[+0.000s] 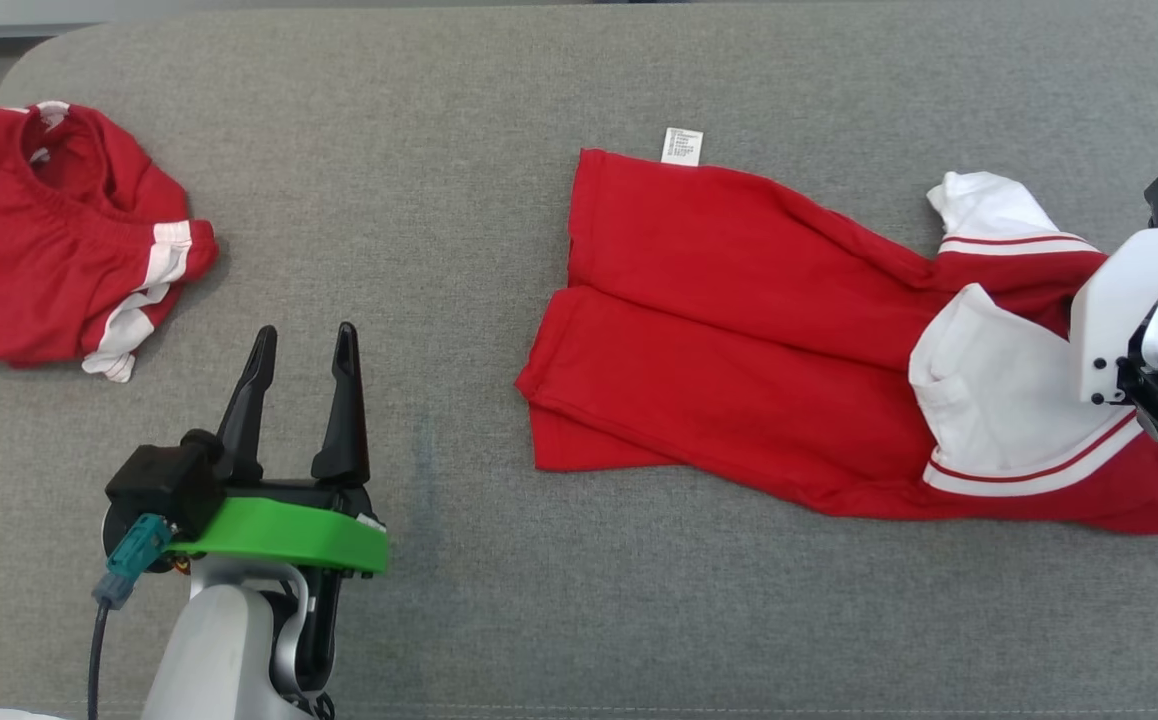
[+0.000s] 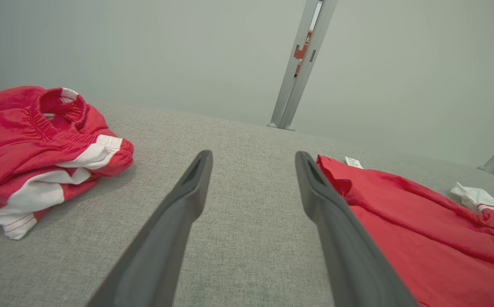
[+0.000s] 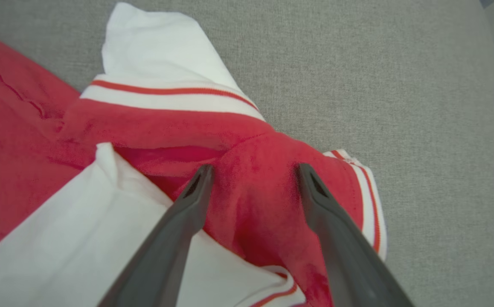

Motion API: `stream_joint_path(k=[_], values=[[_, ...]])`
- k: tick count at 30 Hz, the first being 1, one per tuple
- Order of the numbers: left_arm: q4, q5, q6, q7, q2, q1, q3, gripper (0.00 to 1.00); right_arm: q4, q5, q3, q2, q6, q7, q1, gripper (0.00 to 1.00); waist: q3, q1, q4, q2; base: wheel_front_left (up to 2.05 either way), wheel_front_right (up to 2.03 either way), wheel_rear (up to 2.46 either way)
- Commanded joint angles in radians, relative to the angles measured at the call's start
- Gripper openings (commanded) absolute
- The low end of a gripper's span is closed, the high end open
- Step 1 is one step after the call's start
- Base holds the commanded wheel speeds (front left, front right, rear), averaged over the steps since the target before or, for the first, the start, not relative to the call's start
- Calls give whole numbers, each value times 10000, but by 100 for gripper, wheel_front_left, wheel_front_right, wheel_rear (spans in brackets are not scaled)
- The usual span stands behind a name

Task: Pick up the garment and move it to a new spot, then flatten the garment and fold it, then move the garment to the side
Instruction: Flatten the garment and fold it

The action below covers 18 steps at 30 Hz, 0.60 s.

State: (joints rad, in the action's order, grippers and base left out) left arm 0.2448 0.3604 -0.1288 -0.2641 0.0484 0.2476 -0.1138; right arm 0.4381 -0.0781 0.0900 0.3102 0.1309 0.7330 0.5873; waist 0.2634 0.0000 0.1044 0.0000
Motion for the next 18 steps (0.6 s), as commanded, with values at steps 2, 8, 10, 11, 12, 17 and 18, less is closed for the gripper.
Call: stream_joint_path(k=[2, 8, 10, 11, 12, 17, 18], values=[[-13, 57, -29, -5, 36, 207, -21, 100, 367, -100, -317, 285, -2, 43, 311, 100, 325, 0, 241, 0, 0, 0, 0], [-40, 121, -29, -5, 37, 368, -80, 100, 1200, -77, -771, 619, 0, -232, 877, 0, 654, 0, 489, 0, 0, 0, 0], [-53, 163, -29, -5, 37, 421, -103, 100, 1396, 0, -830, 622, 0, -408, 1061, 0, 742, 0, 570, 0, 0, 0, 0], [-63, 175, -29, -5, 36, 446, -112, 100, 1449, 49, -821, 599, 0, -578, 1164, 0, 780, 0, 603, 0, 0, 0, 0], [-75, 209, -29, -5, 36, 481, -144, 100, 1489, 99, -811, 558, 0, -800, 1294, 0, 839, 0, 661, 0, 0, 0, 0], [-175, 264, -29, -5, 37, 618, -169, 100, 1705, 549, -641, 293, 0, -2132, 2008, 0, 1057, 0, 907, 0, 0, 0, 0], [-191, 282, -29, -5, 37, 625, -171, 100, 1758, 602, -632, 220, 0, -2377, 2154, 0, 1087, 0, 949, 0, 0, 0, 0]])
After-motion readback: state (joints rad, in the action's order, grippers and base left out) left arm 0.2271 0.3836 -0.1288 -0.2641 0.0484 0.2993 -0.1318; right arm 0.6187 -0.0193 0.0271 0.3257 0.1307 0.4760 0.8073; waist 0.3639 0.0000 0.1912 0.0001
